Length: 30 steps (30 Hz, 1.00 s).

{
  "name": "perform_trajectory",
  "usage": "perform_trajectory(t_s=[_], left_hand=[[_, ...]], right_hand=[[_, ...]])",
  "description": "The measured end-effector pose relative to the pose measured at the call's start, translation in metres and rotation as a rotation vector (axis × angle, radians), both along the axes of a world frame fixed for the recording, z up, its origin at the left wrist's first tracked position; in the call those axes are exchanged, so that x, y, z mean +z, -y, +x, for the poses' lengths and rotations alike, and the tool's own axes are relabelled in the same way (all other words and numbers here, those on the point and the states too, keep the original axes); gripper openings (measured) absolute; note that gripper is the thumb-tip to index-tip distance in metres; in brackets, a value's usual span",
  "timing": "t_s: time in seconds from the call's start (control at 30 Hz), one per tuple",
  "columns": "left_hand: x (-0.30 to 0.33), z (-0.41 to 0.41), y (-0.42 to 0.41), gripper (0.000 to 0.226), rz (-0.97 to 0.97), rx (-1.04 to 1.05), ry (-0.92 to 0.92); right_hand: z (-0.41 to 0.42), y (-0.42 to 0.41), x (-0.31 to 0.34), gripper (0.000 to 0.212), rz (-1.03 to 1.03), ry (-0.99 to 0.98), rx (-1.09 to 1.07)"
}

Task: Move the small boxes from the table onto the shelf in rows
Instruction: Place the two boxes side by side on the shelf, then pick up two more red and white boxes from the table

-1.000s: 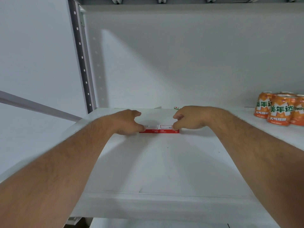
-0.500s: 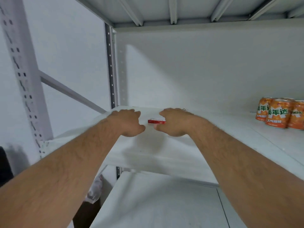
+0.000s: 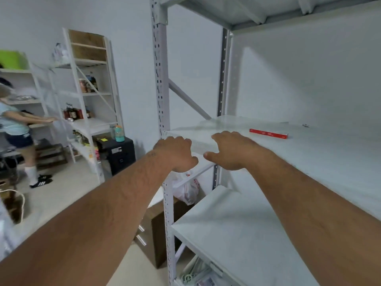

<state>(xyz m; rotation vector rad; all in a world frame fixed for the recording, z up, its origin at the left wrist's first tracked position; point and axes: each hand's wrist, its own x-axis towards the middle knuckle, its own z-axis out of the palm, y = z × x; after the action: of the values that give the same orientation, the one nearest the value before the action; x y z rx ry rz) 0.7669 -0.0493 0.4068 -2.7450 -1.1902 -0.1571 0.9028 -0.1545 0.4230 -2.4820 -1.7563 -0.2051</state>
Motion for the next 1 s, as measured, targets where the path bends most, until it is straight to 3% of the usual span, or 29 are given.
perform_trajectory(t_s=[0.37,0.6,0.8,0.9,1.0], left_hand=[[-0.046,-0.188,0.04,0.066,-0.068,0.257,0.062],[-0.099,-0.318,0.086,0.048,-0.157,0.427,0.089],[-0.144,-0.403,0.141,0.06,-0.232,0.599,0.058],[-0.168,-0.436,0.167,0.05,-0.293,0.716,0.111],[-0.182,-0.457,0.19,0.054,-0.355,0.831,0.072]], right_hand=[[-0.177,-0.006,-0.05,0.07,-0.06,-0.08,0.278],[-0.303,0.004,-0.098,0.058,-0.182,-0.107,0.439],[-0.385,0.019,-0.141,0.053,-0.244,-0.071,0.619],[-0.414,0.033,-0.16,0.061,-0.274,-0.067,0.72],[-0.437,0.044,-0.175,0.065,-0.331,-0.113,0.815]])
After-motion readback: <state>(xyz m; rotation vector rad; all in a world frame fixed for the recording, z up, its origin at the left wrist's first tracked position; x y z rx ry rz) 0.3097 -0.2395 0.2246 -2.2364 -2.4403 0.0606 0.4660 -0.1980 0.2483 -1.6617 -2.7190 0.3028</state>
